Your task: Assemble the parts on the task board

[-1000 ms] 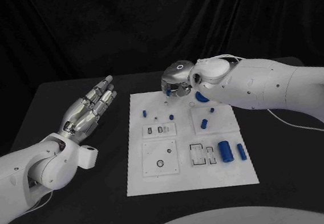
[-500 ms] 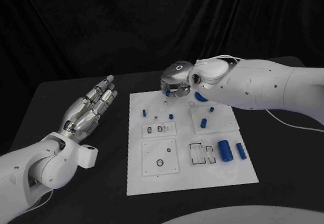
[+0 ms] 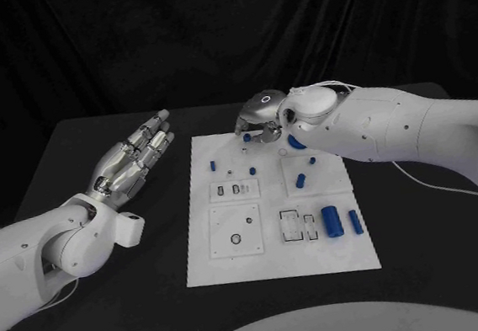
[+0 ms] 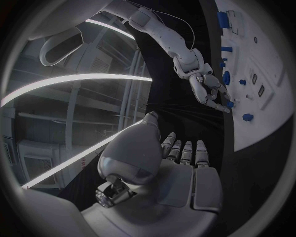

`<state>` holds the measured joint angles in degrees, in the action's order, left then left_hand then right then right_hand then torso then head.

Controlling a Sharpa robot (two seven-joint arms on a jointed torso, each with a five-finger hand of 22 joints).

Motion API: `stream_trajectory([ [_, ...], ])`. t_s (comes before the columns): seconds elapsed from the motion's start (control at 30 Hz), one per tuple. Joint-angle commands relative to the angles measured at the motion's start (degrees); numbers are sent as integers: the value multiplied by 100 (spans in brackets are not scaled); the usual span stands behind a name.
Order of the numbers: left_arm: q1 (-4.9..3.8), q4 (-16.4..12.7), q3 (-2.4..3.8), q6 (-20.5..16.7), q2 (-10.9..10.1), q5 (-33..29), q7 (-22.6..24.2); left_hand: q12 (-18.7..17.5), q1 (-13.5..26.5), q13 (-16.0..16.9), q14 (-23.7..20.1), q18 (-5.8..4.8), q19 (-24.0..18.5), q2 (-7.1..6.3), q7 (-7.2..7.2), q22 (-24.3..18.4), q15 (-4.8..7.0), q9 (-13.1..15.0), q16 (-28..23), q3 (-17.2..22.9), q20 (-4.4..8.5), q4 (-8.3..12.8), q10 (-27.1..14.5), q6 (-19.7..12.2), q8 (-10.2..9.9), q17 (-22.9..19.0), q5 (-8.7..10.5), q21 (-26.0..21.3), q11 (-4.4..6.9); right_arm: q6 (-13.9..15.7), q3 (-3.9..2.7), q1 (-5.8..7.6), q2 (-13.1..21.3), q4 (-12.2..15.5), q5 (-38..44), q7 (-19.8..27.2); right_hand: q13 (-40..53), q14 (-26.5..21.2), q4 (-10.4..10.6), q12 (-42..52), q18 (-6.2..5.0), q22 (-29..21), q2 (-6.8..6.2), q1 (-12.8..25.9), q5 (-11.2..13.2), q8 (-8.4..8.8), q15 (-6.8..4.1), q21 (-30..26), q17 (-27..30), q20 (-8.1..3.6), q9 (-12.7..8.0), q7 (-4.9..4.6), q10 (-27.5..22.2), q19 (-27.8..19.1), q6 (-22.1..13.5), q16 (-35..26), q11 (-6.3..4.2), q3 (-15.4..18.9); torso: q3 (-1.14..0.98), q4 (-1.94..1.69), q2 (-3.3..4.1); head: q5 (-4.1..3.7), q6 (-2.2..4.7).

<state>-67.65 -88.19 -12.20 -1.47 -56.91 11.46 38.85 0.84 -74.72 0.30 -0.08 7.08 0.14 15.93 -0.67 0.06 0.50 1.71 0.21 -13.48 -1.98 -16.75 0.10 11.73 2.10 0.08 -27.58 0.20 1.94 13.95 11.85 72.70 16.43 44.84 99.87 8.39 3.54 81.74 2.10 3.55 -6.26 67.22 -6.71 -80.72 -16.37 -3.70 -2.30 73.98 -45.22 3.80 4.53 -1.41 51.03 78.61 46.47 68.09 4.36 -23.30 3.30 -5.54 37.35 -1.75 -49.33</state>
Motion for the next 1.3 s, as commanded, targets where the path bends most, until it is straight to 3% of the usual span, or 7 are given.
stream_trajectory([
  [0.03,-11,3,5,117,13,10,544,23,-17,-1,8,-54,-14,45,-3,-6,-37,5,-21,49,-48,2,-1,39,26,-8,-24,-20,-60,-12,-3,-12,23,12,49,-200,3,-42,-4,-15,74,-11,8,-17,20,-1,14,-31,12,27,-14,34,-78,-37,-47,-44,-6,66,2,1,-2,8,-10],
  [0.47,-8,95,5,248,49,10,483,21,-39,-1,8,-14,-14,56,-57,-6,-56,15,-21,84,-109,7,-2,130,65,-8,-63,-20,-112,858,-1,125,506,585,49,-169,29,-25,-92,26,81,59,93,-50,5,-58,-28,-16,-87,-4,-23,90,-177,-13,-6,4,-72,232,2,4,-5,-10,91],
  [0.8,-2,127,3,313,35,10,449,26,-75,0,8,20,-14,54,-73,-6,-63,17,-21,122,-151,16,-3,150,82,-8,-132,-20,-131,1060,1,345,1465,1594,-224,-336,60,-86,57,356,51,-33,133,103,-49,-121,-14,-166,74,0,-15,-244,814,-88,289,-127,-50,140,-2,11,-17,-35,163],
  [0.93,2,130,3,324,15,10,437,26,-75,0,8,20,-14,54,-73,-6,-63,17,-21,122,-151,16,-3,150,82,-8,-132,-20,-131,918,1,366,1731,1781,-401,-351,460,-123,-9,1202,36,-38,50,63,-30,-109,-161,-208,114,-95,-23,-302,1901,-117,341,-171,-342,234,-9,26,-46,-25,166],
  [1.07,7,135,2,341,11,10,424,28,-85,1,8,29,-14,54,-76,-6,-62,17,-21,131,-161,17,-2,153,86,-8,-147,-20,-137,683,2,373,1914,1871,-510,-390,3577,-112,161,4802,76,84,-25,376,73,-27,-335,-214,-33,-240,-49,-153,1306,-85,359,-133,-528,650,-7,31,-52,-35,166],
  [1.17,12,139,2,354,19,10,423,32,-94,1,8,37,-14,55,-80,-6,-64,17,-21,140,-170,18,-2,152,88,-8,-157,-20,-143,521,2,372,2008,1900,-549,-464,7145,213,478,7762,155,508,76,794,329,-57,-294,95,-1536,-254,-13,-139,2835,120,423,721,-639,897,-4,61,-89,-29,129],
  [1.3,17,144,2,367,36,10,430,32,-96,2,8,40,-14,54,-81,-6,-65,16,-21,142,-173,18,-2,147,88,-8,-159,-20,-145,287,2,343,2105,1896,-578,-597,8637,586,818,8641,243,922,131,1284,533,-43,-325,419,-3429,-288,23,-115,3891,306,384,1710,-674,1252,-11,79,-111,-35,101],
])
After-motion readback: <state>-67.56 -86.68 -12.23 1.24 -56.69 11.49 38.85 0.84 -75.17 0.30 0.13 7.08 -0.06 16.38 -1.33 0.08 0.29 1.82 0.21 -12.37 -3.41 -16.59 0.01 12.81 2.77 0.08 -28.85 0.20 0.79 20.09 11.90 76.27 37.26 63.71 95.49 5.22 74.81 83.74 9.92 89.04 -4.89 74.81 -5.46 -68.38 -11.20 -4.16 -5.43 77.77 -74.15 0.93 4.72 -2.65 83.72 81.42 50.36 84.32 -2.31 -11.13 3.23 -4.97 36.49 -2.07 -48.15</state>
